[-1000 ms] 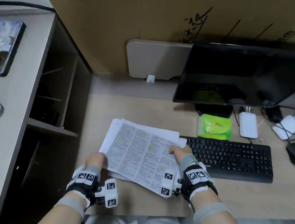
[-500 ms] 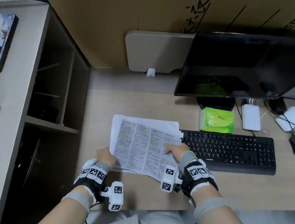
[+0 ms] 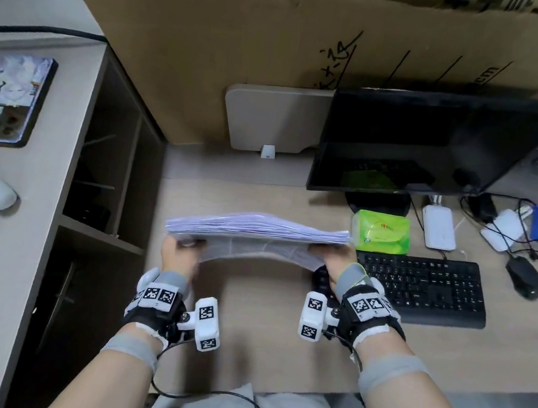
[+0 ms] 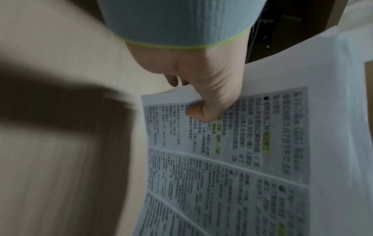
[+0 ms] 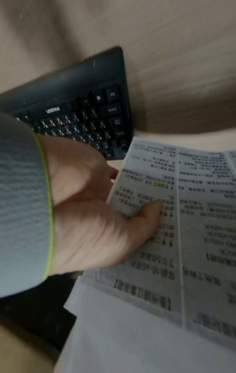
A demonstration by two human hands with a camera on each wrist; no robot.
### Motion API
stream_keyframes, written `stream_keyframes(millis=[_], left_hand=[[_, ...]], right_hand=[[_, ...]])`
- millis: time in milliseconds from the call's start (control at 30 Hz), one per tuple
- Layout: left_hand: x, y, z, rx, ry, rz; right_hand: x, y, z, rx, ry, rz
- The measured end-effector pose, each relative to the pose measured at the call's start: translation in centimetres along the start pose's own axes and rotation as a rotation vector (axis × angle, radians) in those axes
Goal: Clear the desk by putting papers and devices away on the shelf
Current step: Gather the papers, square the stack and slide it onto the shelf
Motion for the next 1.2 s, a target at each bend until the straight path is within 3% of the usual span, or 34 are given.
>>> stream_keyframes(millis=[100,300,433,667,800,1033,1200], left_hand=[[-0.7,0.2,-2.0,0.095,0.049,-0.032],[-3.9,0.3,-3.5,-0.008,0.043,-0.045],[-3.4,0.4,-3.6,0.009,0.041,0.005],[-4.8,-0.3,-5.9,0.154,0.074,-0.048],[-5.6,-0.1,-5.7,0.081,0.036,-0.071],[-6.1,-0.3,-5.5,0.055,0.037,-0.123],[-6.2,-0.8,-5.9,0.084,0.040,-0.151]], right_hand=[[-1.3,0.3,1.7,-0.039,-0.008,-0.127],[-0.2,-0.1,5.2,-0.170,0.081,-0.178],[-0.3,-0.2,5.9,-0.144,0.112,-0.168],[-1.1,0.6,6.2,-0.089,0.099,-0.190],[-1.0,0.9,6.5,-0.106,0.120,-0.222],[1.2,-0.1,6.7,-0.074,0.106,0.002],[1.3,0.0,6.8,-0.080,0.093,-0.005]])
Point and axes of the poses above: each hand's wrist, its own y-axis away from the middle knuckle, its own z-axis out of the palm, x = y × z, the point moved 6 cm from there along -y, towards the middle knuckle, and after that the axes turned 14 degrees about -x, right-handed, at the moved point
